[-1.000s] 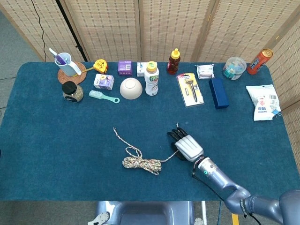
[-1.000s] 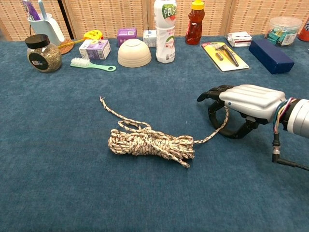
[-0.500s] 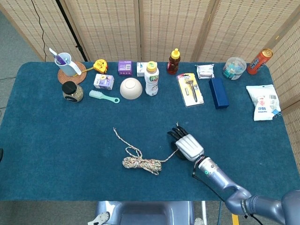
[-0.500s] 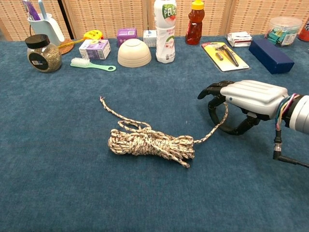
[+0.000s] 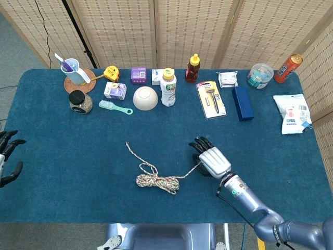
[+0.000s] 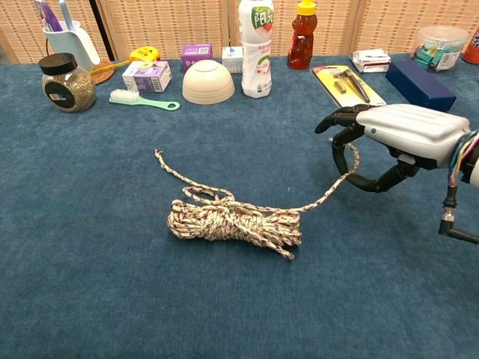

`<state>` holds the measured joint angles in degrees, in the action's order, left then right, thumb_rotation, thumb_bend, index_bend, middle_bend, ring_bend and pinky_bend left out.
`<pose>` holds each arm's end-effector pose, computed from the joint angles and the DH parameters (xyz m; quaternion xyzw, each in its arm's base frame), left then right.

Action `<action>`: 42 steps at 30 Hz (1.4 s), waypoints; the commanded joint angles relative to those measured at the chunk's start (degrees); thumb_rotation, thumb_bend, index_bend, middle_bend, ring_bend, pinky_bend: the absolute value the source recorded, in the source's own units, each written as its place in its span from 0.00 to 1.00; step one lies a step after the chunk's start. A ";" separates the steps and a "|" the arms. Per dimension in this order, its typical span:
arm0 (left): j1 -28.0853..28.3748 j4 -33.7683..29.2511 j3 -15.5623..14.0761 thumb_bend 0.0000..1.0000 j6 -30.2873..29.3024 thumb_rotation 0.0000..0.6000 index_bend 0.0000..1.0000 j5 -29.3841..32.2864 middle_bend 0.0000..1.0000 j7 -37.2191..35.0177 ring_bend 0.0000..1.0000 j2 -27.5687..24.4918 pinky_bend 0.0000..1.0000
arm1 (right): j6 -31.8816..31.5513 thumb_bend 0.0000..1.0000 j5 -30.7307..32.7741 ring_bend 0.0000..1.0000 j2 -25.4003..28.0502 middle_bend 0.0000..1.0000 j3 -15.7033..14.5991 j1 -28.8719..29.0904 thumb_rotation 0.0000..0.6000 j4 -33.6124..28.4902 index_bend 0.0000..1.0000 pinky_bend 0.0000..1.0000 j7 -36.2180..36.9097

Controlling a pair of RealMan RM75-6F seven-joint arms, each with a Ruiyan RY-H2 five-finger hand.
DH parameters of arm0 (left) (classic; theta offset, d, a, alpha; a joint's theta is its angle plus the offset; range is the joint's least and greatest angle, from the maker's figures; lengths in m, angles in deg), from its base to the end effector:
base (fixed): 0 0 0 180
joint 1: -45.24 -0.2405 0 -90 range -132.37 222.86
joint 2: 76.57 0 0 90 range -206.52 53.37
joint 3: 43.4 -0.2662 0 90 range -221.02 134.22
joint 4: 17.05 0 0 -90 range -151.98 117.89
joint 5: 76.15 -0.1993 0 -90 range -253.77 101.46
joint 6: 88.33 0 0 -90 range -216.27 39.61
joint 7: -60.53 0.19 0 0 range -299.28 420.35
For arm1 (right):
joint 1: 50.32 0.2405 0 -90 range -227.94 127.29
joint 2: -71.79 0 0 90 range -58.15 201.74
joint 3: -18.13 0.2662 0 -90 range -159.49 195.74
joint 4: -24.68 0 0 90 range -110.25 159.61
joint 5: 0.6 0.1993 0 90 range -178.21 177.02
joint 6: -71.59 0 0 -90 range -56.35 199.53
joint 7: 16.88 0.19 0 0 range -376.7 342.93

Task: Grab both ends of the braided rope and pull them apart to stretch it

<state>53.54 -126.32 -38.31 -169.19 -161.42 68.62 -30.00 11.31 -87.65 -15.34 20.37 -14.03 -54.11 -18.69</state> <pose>-0.2566 0.2455 0.2331 -0.6440 -0.3303 -0.3547 0.5919 -0.1741 -0.3460 -0.0221 0.7777 -0.3363 0.4026 0.3464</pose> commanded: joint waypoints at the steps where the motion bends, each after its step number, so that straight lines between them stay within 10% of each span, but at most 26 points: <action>1: 4.55 2.04 0.68 0.39 5.38 1.00 0.31 -1.81 0.16 0.03 0.12 1.20 0.00 | -1.04 0.50 0.13 0.00 1.30 0.14 -0.01 -0.84 1.00 -2.01 0.60 0.00 -1.02; 18: 22.90 12.54 2.68 0.39 24.43 1.00 0.41 -5.29 0.17 -1.88 0.10 15.01 0.00 | -2.75 0.50 1.94 0.00 2.44 0.14 0.73 -2.92 1.00 -5.55 0.60 0.00 -3.03; 42: 33.81 26.13 2.70 0.37 33.50 1.00 0.47 0.63 0.17 2.55 0.09 32.71 0.00 | -1.54 0.50 2.28 0.00 2.07 0.15 0.79 -3.28 1.00 -3.40 0.61 0.00 -0.98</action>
<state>86.67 -100.95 -35.52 -136.45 -161.63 70.81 1.42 9.66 -85.49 -13.28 21.15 -17.26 -57.71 -19.88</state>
